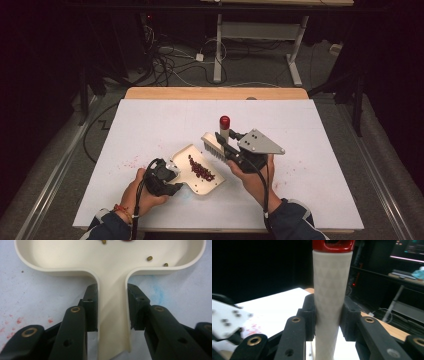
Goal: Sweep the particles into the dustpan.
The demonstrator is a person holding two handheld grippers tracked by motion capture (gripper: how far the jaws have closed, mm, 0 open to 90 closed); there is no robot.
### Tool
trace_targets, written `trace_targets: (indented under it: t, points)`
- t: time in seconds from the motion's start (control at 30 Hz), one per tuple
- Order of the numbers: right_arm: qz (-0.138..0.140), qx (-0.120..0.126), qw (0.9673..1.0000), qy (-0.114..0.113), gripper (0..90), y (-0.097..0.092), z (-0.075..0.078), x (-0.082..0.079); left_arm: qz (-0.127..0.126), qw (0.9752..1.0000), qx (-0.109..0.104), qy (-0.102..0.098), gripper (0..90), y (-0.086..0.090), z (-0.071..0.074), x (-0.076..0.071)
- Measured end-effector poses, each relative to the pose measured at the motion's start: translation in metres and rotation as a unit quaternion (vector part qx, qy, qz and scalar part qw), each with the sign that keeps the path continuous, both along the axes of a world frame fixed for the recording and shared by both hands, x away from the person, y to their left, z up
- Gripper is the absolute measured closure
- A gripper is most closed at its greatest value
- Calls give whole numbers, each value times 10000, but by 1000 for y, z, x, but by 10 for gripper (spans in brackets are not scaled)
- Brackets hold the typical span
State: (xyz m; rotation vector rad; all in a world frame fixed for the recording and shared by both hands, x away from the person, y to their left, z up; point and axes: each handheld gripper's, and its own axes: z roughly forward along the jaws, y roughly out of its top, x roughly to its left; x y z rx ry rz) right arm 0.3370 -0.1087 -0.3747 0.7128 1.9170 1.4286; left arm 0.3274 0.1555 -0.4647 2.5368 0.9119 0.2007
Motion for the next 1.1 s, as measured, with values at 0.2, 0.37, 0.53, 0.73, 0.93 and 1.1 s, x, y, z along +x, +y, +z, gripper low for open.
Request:
trace_targets:
  t: [0.2,0.37,0.53,0.73,0.93,1.1]
  points:
    - [-147,-178,9997,85,699,11,-19,28,-4,10000,-9,61,638,4,2,0]
    - [122,-391,9991,99,699,32,-25,34,30,9999,-23,102,638,8,2,2]
    - [477,-428,9976,271,699,41,-23,18,24,9999,-52,158,638,11,1,4]
    - [841,-231,9955,364,700,35,-14,-1,19,9999,-36,134,638,12,1,4]
    - [821,-193,9964,73,699,23,-2,-4,-41,10000,-18,0,638,13,0,2]
    - [736,-240,9970,60,699,13,-5,5,-151,9998,31,-157,638,15,-4,1]
